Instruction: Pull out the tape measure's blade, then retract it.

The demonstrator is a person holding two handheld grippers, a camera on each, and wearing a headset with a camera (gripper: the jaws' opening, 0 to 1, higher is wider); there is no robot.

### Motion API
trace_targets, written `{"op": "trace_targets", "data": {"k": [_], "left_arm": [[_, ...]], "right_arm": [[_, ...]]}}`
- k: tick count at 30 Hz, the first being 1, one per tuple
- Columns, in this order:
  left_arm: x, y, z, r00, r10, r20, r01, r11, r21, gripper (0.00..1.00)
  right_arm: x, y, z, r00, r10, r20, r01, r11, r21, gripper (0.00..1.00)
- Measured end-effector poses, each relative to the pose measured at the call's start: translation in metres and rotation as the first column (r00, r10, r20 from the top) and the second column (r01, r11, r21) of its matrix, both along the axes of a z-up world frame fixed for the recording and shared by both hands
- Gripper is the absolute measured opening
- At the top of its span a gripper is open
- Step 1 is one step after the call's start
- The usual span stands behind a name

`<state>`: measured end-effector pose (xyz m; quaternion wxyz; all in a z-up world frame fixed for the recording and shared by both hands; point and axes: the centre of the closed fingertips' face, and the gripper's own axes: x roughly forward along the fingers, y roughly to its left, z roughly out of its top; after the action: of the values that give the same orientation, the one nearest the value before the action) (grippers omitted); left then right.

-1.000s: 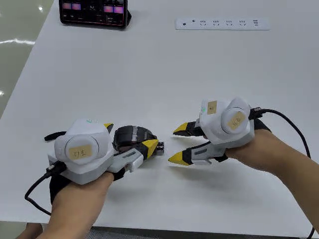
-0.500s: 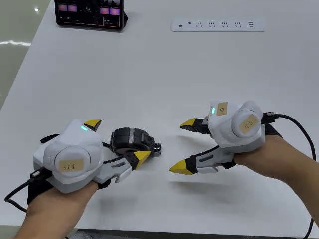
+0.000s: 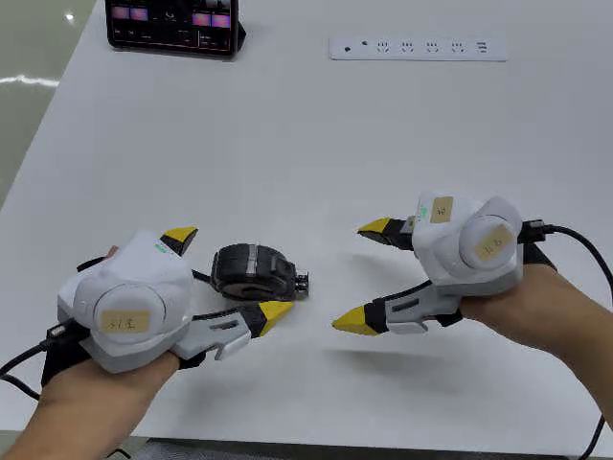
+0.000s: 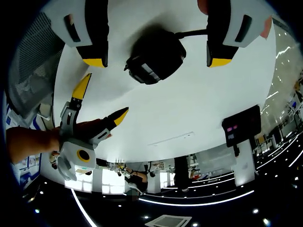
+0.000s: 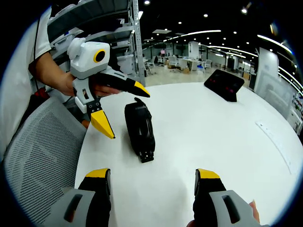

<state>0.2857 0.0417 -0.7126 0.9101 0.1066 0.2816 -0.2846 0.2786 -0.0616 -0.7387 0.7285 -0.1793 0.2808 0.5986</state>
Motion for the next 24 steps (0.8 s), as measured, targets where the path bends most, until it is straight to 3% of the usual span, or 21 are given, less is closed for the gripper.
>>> {"op": "trace_targets", "data": {"k": [10, 18, 24], "left_arm": [[-0.011, 0.002, 0.000, 0.999, -0.043, -0.021, 0.043, 0.999, 0.007, 0.82], [-0.015, 0.006, 0.001, 0.997, -0.073, -0.018, 0.073, 0.997, 0.013, 0.82], [-0.017, 0.013, 0.004, 0.997, -0.077, -0.028, 0.077, 0.997, -0.007, 0.87]], "right_arm": [[-0.006, -0.019, 0.003, 0.999, -0.047, 0.011, 0.047, 0.999, -0.011, 0.79], [-0.007, -0.038, 0.004, 0.996, -0.083, 0.012, 0.084, 0.996, -0.016, 0.83], [-0.009, -0.050, 0.006, 0.992, -0.124, -0.003, 0.124, 0.992, -0.013, 0.88]]}}
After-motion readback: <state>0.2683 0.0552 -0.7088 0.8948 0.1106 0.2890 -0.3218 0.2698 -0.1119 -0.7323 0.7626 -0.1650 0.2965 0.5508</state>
